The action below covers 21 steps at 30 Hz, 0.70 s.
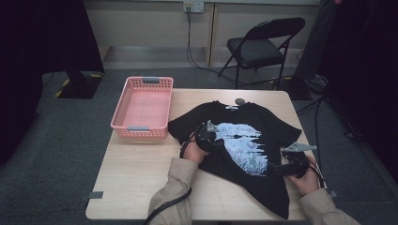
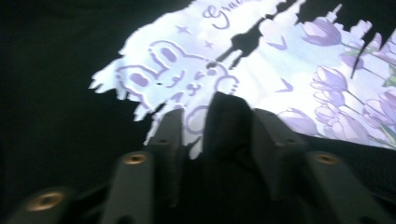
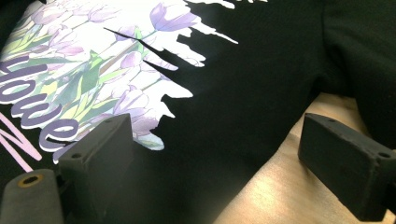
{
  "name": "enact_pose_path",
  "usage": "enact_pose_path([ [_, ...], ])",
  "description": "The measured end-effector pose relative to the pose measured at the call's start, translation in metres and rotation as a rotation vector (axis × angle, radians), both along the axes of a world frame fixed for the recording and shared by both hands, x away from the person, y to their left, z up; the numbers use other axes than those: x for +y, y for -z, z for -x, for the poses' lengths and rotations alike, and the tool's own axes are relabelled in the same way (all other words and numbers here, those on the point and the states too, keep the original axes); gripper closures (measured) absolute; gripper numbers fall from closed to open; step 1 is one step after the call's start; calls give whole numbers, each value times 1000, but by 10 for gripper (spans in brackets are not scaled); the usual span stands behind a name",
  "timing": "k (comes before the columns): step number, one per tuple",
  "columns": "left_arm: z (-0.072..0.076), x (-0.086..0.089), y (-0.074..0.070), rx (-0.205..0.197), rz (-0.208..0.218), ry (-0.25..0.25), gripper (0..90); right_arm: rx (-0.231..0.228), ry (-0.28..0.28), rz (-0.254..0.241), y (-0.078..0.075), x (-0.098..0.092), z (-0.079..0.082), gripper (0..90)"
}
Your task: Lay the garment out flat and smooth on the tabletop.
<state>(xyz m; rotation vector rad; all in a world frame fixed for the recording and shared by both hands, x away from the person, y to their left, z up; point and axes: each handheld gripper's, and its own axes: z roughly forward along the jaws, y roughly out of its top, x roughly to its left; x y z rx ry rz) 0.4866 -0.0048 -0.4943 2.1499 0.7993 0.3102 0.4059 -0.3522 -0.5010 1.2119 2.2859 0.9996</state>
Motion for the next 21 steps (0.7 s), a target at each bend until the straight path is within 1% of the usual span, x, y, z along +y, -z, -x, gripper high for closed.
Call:
enact_pose_path([
  [1, 1, -1, 0, 4, -1, 4, 589, 0, 0, 0, 0, 0, 0, 95],
  [2, 1, -2, -1, 7, -4, 10, 646, 0, 0, 0, 0, 0, 0, 95],
  [4, 2, -4, -2, 18, -9, 20, 725, 0, 0, 0, 0, 0, 0, 94],
  [6, 3, -6, -4, 16, -24, 25, 784, 0, 0, 0, 0, 0, 0, 95],
  [7, 4, -6, -5, 19, -19, 28, 806, 0, 0, 0, 0, 0, 0, 95],
  [10, 7, -3, -10, 14, -3, 45, 824, 0, 0, 0, 0, 0, 0, 95],
  [16, 19, 6, -21, 13, 35, 66, 833, 0, 0, 0, 0, 0, 0, 95],
  [21, 28, 10, -28, 18, 48, 87, 836, 0, 0, 0, 0, 0, 0, 95],
])
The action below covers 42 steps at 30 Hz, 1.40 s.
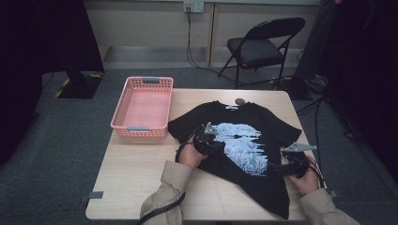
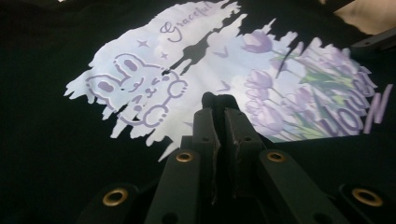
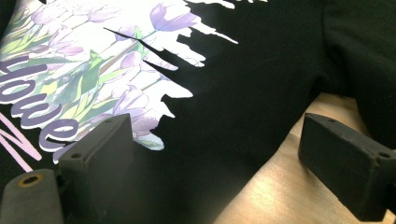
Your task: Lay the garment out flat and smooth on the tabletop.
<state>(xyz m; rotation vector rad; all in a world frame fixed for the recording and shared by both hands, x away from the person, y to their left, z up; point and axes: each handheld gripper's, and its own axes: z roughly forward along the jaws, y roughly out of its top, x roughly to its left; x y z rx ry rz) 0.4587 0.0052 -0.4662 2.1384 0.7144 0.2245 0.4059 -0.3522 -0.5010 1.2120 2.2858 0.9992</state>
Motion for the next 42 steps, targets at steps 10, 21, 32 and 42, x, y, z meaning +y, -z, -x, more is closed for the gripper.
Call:
enact_pose_path([
  [10, 23, 14, -8, 3, 11, 35, 838, 0, 0, 0, 0, 0, 0, 95],
  [21, 54, 39, -3, 13, 35, 68, 844, 0, 0, 0, 0, 0, 0, 94],
  [32, 77, 65, 0, 34, 52, 80, 844, 0, 0, 0, 0, 0, 0, 95],
  [42, 91, 78, -8, 26, 85, 92, 844, -1, 0, 0, 0, 0, 0, 95],
])
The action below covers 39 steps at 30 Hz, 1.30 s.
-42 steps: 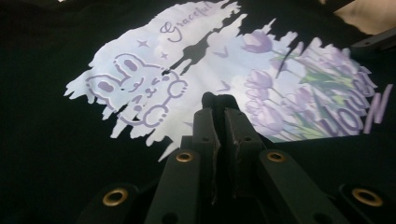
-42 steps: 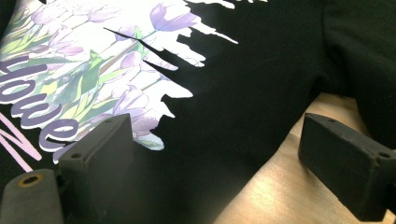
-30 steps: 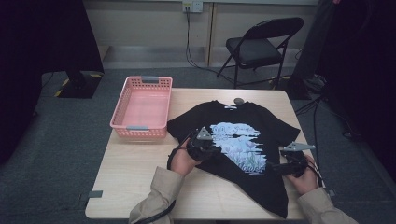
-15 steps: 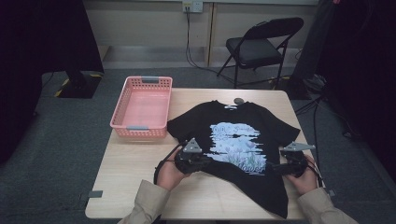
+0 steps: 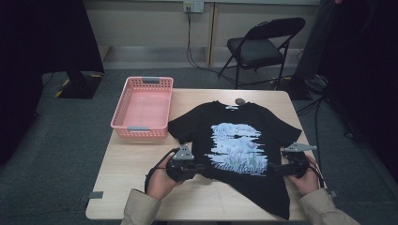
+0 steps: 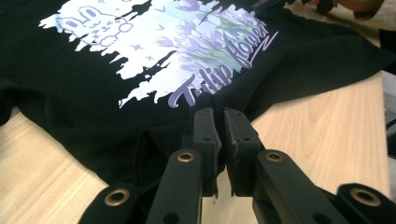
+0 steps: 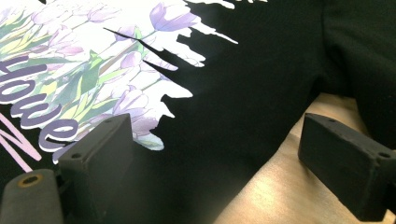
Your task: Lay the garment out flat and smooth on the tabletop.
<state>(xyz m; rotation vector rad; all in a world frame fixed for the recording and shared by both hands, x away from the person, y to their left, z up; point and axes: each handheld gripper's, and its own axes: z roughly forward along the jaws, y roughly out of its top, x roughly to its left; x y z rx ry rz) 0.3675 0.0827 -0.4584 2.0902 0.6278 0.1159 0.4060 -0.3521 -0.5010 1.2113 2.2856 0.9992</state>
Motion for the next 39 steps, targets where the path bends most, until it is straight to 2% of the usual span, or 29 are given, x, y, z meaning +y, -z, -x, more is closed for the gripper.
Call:
enact_pose_path([
  [6, 10, 7, -6, -10, 30, 8, 844, 0, 0, 0, 0, 0, 0, 94],
  [11, 21, 14, -7, -11, 34, 14, 844, 0, 0, 0, 0, 0, 0, 94],
  [17, 37, 23, -12, -17, 65, 19, 843, 0, 0, 0, 0, 0, 0, 94],
  [22, 48, 26, -6, -3, 56, 32, 843, 0, 0, 0, 0, 0, 0, 94],
  [28, 57, 33, -7, 0, 80, 29, 842, 0, 0, 0, 0, 0, 0, 94],
  [35, 63, 37, -1, 9, 60, 35, 836, 0, 0, 0, 0, 0, 0, 94],
  [37, 63, 39, -1, 1, 74, 30, 813, 0, 0, 0, 0, 0, 0, 94],
  [39, 63, 41, -2, -14, 95, 24, 732, 0, 0, 0, 0, 0, 0, 94],
])
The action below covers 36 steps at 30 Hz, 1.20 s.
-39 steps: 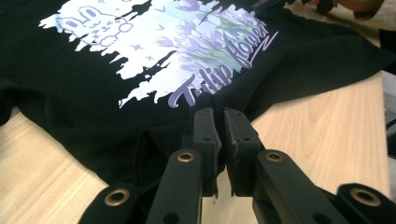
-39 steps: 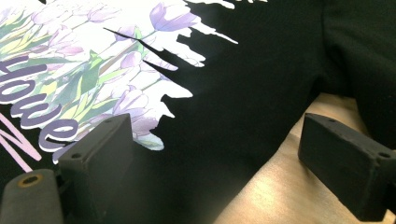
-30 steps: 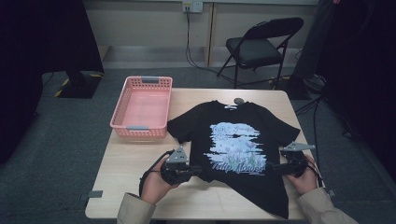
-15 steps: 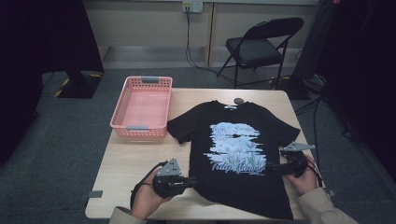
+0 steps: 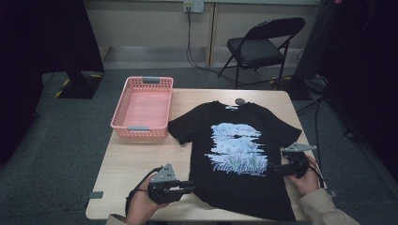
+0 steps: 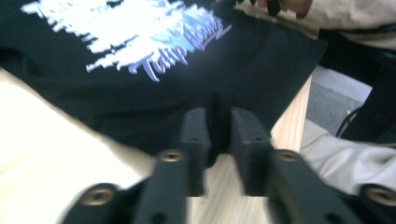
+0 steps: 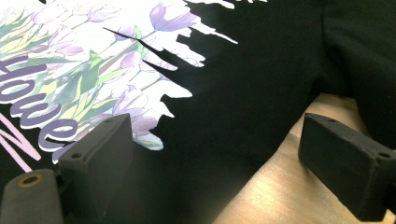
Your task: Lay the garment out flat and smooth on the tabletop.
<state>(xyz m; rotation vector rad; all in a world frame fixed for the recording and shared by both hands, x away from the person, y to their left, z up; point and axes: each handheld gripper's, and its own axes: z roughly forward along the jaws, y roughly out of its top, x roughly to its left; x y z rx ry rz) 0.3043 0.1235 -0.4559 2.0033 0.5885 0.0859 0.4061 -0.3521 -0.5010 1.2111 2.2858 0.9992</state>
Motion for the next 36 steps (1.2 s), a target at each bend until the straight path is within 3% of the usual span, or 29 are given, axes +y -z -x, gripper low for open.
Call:
enact_pose_path([
  [2, -1, 0, -2, -52, 13, -2, 522, 0, 0, 0, 0, 0, 0, 94],
  [5, -5, -4, -3, -101, 7, -4, 353, -1, 0, 1, 0, 0, 0, 94],
  [8, -11, -10, -5, -127, 0, -5, 283, -1, 0, 1, 0, 0, 0, 94],
  [11, -18, -16, -4, -128, -5, -5, 226, -1, 0, 1, 0, 0, 0, 94],
  [16, -31, -24, -5, -167, -8, -16, 159, -1, 0, 1, 0, 0, 0, 94],
  [22, -42, -23, -3, -188, -14, -30, 156, -1, -1, 1, 0, 0, 0, 94],
  [36, -50, -11, 4, -188, -36, -41, 156, -1, -1, 1, 0, 0, 0, 94],
])
